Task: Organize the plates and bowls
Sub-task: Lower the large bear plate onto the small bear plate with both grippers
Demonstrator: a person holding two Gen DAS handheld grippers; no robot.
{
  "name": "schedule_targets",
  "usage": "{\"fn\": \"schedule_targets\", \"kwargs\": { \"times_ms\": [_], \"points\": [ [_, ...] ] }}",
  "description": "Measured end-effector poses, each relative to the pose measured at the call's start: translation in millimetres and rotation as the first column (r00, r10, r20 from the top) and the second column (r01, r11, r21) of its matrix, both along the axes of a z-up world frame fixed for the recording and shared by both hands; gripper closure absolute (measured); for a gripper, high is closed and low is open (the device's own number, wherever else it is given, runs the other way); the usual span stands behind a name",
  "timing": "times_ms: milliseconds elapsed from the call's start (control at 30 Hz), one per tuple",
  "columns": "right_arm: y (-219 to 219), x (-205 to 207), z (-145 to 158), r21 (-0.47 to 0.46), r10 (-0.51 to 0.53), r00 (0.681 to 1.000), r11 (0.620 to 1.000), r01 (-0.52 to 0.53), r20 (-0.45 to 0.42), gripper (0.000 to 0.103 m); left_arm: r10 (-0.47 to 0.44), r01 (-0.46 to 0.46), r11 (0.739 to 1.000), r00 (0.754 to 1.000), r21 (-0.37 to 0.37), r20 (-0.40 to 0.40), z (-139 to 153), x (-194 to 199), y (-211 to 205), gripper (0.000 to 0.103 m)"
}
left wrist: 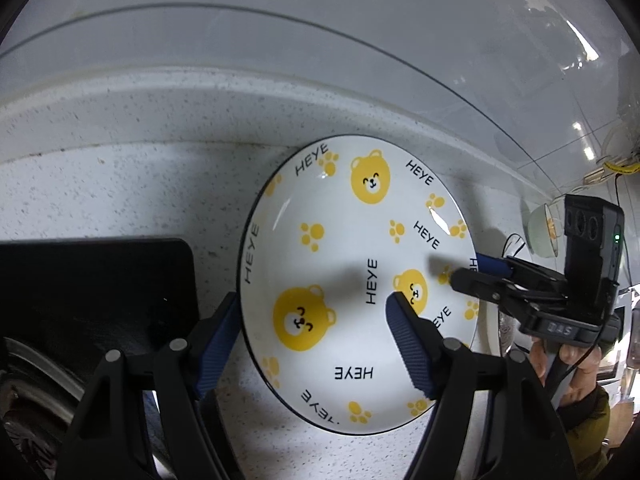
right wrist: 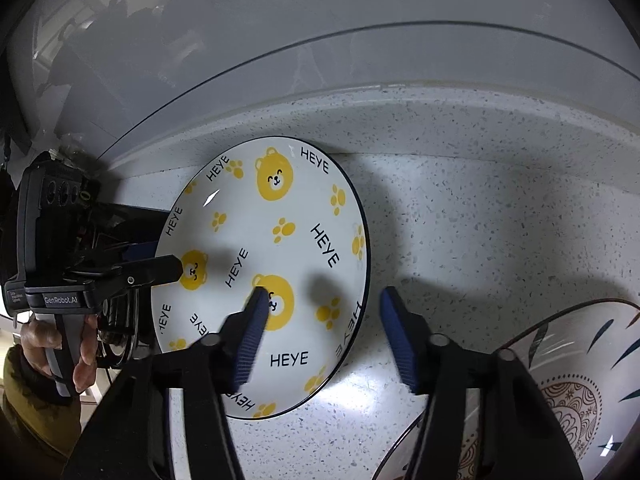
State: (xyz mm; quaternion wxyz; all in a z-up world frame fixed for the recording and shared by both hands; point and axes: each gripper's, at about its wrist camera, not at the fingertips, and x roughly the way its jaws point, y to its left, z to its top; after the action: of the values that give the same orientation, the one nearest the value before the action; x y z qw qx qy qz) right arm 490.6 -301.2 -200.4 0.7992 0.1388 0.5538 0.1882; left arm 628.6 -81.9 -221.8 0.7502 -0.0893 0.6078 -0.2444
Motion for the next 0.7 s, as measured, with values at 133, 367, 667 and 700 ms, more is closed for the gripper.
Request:
{"fn": "schedule_targets", "kwargs": {
  "times_ms": [133, 367, 667, 700],
  "points": [
    [-6, 0, -3, -0.018, -0.004, 1.000, 1.000, 0.004, -0.009, 0.083, 0.010, -0.011, 1.000, 1.000, -0.020, -0.018, -7, 1, 2, 0.046],
    [-13, 2, 0, -0.070, -0.010, 1.000, 0.997, 0.011, 0.011, 0.091, 0.059, -0.060, 0.998, 0.997, -0.026, -0.046, -14, 1, 16, 0.090],
    [-5, -4, 18, -0.120, 0.005, 0.999, 0.993, 0.001, 0.051, 0.091, 0.070, -0.073, 0.996, 0.996, -0.060, -0.050, -14, -11, 21, 0.090],
    [-5, -6, 20, -0.121, 0.006, 0.999, 0.993, 0.001, 0.054, 0.091, 0.072, -0.075, 0.995, 0.996, -0.062, -0.048, -12, -15, 22, 0.090]
  ]
}}
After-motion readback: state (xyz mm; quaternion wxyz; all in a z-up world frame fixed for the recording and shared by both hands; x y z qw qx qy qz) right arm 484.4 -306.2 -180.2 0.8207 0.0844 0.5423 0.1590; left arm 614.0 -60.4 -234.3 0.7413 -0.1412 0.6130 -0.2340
